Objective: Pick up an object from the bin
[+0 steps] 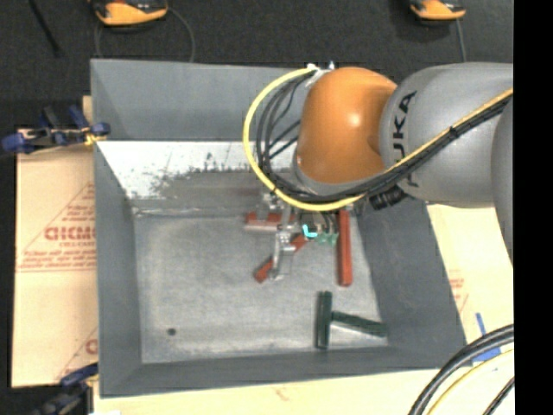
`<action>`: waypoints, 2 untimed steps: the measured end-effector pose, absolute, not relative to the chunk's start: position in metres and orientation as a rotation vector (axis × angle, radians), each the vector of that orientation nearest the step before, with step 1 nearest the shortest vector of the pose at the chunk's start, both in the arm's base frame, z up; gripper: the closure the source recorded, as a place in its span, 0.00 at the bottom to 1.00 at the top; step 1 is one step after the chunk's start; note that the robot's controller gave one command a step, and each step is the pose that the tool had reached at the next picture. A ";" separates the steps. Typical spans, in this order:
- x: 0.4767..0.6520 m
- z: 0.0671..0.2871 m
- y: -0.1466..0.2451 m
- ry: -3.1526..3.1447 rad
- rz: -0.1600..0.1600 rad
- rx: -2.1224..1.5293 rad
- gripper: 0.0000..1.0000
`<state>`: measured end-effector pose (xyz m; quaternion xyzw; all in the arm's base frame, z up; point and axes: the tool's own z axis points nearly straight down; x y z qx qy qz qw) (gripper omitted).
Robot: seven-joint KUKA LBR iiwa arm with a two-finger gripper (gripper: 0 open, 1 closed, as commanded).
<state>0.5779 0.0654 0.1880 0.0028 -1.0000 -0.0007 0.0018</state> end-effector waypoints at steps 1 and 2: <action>0.610 0.069 -0.005 -3.153 0.001 0.107 0.00; 0.613 0.072 -0.005 -3.149 -0.001 0.102 0.00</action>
Offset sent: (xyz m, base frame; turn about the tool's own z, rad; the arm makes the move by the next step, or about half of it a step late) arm 0.0292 -0.0673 -0.1180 -0.0668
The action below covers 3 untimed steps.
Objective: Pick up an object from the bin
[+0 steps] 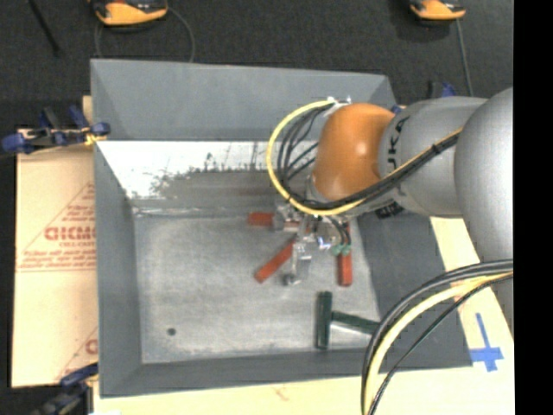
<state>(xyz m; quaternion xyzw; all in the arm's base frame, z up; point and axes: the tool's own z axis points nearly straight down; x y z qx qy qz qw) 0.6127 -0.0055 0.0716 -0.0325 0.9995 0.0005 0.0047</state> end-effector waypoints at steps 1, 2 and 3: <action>0.615 0.073 -0.006 3.131 0.003 -0.096 0.00; 0.616 0.074 -0.006 3.131 0.003 -0.090 0.00; 0.618 0.075 -0.006 3.129 0.003 -0.085 0.00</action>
Offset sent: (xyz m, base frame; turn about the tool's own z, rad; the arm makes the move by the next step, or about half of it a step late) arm 0.0000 0.0000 0.0000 0.0000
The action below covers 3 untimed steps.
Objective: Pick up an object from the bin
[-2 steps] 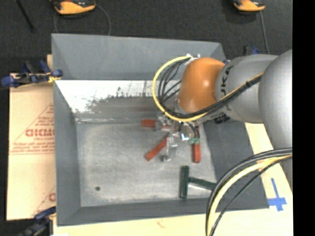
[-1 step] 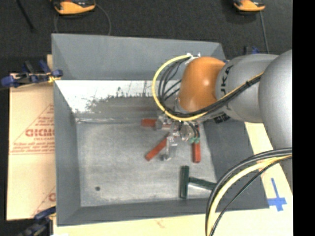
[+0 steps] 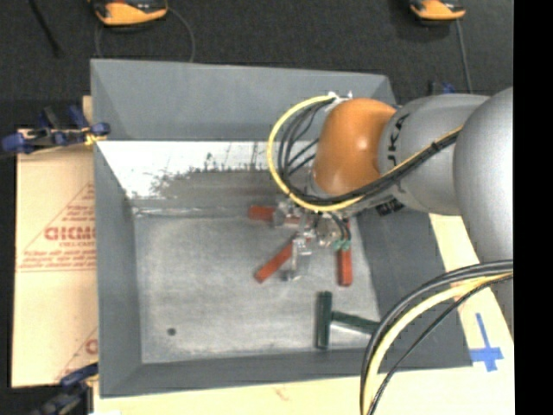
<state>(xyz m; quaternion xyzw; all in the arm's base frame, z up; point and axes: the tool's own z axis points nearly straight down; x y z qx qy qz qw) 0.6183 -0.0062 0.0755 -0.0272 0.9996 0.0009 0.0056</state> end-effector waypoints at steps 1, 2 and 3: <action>0.618 0.075 -0.006 3.129 0.003 -0.083 1.00; 0.620 0.093 -0.007 3.130 0.003 -0.079 1.00; 0.622 0.105 -0.007 3.129 0.003 -0.077 1.00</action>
Offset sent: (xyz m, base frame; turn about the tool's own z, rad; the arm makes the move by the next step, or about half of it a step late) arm 0.0000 0.0000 0.0000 0.0000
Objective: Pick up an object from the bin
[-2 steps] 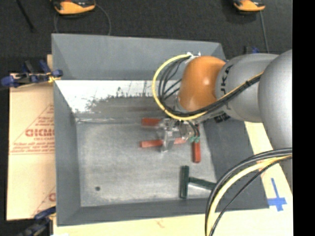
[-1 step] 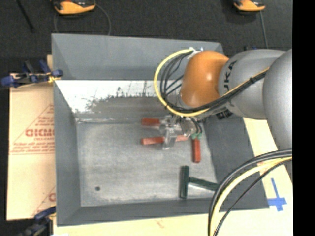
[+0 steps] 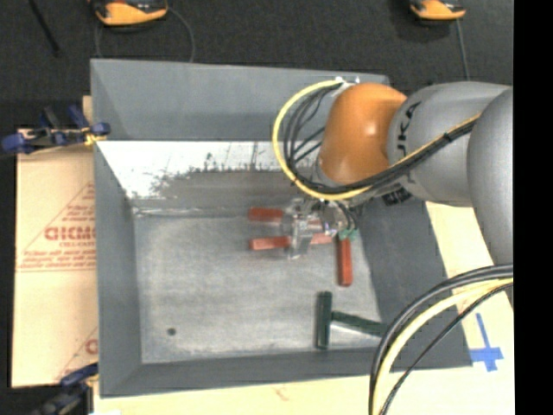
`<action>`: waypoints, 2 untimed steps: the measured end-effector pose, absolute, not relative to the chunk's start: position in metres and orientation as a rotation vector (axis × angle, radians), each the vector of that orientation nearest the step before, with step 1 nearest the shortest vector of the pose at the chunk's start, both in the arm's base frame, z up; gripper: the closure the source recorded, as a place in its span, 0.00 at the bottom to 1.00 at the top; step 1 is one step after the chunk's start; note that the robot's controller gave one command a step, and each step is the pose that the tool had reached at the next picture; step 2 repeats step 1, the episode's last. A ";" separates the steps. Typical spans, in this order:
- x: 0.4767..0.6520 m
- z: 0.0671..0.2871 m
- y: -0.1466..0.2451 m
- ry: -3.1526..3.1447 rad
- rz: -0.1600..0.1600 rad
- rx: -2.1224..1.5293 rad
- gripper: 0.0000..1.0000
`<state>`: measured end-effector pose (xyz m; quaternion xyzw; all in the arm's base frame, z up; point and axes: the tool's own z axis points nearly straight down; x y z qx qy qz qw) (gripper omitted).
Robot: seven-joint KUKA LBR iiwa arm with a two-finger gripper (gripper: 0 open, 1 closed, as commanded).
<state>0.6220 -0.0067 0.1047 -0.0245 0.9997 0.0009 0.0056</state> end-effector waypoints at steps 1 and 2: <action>0.624 0.139 -0.007 3.130 0.002 -0.074 1.00; 0.624 0.139 -0.007 3.130 0.002 -0.074 1.00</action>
Offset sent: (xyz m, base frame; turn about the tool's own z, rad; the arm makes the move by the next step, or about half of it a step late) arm 0.0001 0.0000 0.0316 0.0000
